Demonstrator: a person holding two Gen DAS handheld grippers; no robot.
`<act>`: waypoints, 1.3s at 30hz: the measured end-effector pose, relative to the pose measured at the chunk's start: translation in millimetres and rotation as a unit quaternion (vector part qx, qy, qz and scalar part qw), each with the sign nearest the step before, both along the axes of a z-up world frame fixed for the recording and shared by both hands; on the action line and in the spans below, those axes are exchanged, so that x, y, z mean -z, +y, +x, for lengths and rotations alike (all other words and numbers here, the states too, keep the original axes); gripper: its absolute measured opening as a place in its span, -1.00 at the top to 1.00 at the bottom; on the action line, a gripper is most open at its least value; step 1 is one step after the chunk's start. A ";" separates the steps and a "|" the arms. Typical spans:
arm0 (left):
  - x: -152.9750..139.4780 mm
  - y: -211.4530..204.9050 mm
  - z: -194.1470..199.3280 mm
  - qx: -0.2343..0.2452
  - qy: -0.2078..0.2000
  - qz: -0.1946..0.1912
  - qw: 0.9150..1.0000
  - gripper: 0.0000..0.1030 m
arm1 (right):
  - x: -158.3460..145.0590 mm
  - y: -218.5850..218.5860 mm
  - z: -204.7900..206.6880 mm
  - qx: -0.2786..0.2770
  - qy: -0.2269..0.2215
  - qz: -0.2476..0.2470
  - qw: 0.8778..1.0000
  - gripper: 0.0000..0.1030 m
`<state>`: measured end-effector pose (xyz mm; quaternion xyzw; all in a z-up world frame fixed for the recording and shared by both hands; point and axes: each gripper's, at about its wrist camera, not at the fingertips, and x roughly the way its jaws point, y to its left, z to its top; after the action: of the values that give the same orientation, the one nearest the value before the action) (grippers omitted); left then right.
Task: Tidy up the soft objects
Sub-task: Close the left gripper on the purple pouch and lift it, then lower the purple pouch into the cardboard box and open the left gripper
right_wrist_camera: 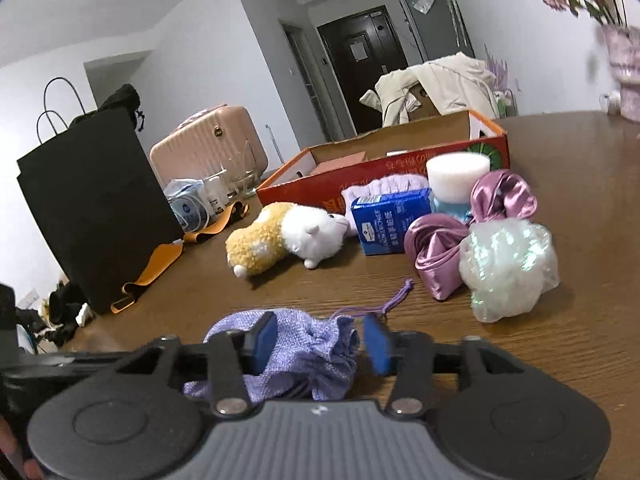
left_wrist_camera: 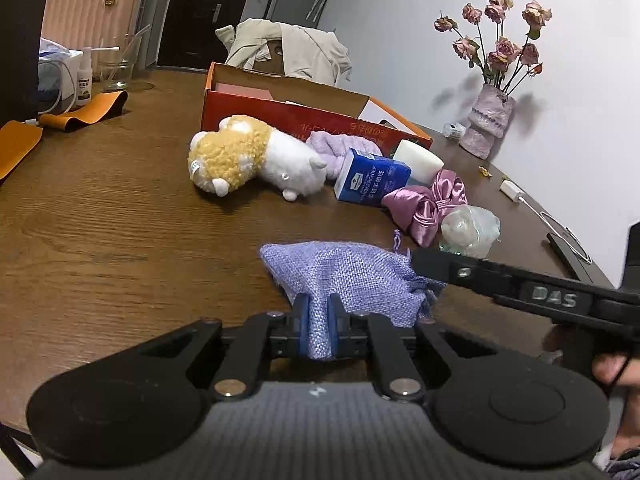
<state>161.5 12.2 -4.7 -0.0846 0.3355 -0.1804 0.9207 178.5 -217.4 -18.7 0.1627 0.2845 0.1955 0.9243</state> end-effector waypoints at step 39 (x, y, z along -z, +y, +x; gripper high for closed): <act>-54.5 24.1 313.2 -0.044 -0.051 0.076 0.995 0.30 | -27.3 72.2 354.5 -0.038 0.088 -0.080 0.992 0.02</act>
<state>474.7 36.3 49.8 -0.0201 0.2964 -0.1178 0.9475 533.0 -145.2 8.6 0.0940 0.3850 0.1922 0.8978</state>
